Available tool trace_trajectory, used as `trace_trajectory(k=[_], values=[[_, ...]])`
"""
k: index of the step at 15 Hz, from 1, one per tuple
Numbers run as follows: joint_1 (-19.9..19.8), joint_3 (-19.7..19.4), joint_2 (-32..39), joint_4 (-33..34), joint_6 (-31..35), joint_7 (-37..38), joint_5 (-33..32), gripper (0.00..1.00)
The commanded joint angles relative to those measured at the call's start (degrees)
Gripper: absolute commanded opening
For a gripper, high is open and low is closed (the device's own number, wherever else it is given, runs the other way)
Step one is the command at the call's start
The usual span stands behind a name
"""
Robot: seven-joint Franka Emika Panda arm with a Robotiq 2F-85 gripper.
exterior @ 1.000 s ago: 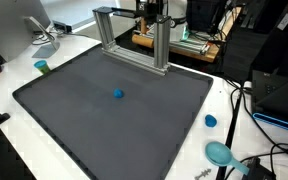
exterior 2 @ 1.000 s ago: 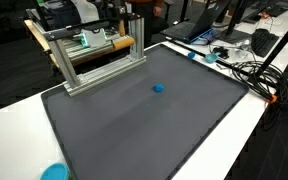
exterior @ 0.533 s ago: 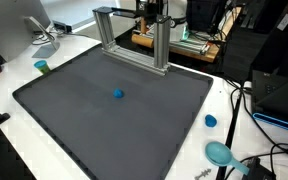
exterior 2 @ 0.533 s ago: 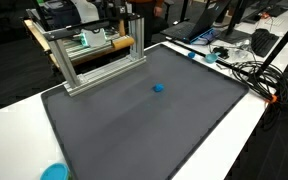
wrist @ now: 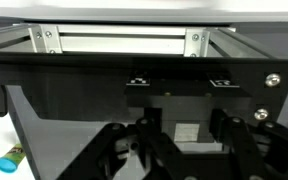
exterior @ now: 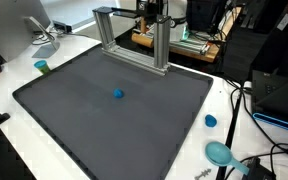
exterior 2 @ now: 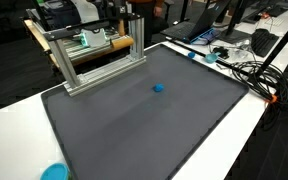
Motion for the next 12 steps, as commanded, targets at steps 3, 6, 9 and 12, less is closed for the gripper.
trace_trajectory(k=[3, 6, 9, 12], values=[[-0.5, 1.3, -0.8, -0.9, -0.3, 4.0, -0.4, 0.59], [-1.2, 2.4, -0.6, -1.2, -0.2, 6.4, -1.0, 0.84], [-1.0, 3.1, -0.6, -1.5, 0.2, 8.0, -0.7, 0.59], [-0.6, 3.0, -0.8, -1.7, 1.4, 7.9, -0.3, 0.5]])
